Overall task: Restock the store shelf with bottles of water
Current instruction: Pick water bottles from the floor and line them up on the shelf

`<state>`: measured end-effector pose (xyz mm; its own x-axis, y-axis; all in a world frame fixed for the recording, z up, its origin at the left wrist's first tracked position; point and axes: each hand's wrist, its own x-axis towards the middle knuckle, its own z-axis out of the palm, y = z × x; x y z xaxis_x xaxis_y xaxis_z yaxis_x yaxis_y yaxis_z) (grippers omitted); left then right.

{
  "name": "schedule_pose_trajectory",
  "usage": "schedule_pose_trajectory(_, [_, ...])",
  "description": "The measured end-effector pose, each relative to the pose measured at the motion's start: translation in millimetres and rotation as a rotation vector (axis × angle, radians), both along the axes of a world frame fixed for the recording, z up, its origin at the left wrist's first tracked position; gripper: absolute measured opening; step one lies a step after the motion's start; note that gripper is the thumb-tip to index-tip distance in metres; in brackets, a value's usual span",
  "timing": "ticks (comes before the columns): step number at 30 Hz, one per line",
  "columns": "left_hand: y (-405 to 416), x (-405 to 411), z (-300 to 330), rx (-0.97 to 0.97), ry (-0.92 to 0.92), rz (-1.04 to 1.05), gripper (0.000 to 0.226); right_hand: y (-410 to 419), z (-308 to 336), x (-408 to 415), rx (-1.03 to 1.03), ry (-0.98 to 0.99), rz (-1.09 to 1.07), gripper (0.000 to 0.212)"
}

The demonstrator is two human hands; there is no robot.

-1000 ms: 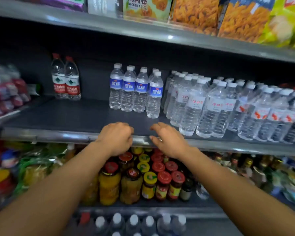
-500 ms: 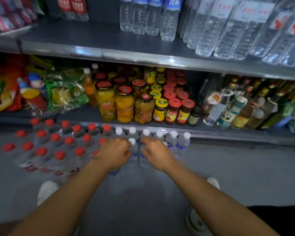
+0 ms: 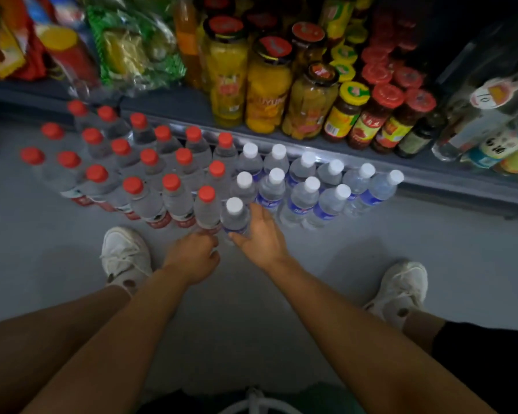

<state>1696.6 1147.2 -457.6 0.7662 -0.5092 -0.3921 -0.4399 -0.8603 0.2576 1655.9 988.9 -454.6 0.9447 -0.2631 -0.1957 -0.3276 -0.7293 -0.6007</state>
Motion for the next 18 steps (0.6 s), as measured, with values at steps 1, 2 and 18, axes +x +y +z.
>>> schedule_pose_trajectory(1, [-0.6,2.2,-3.9,-0.008,0.003,0.006,0.028,3.1,-2.9,5.2,-0.003,-0.006,-0.02,0.066])
schedule_pose_trajectory(2, [-0.3,4.3,-7.3,-0.012,0.011,0.011,0.028,5.7,-5.8,9.5,-0.012,-0.011,-0.032,0.067])
schedule_pose_trajectory(18, [-3.1,13.6,18.7,-0.085,-0.059,-0.016,0.024,-8.6,13.2,9.9,-0.051,-0.011,-0.021,0.058])
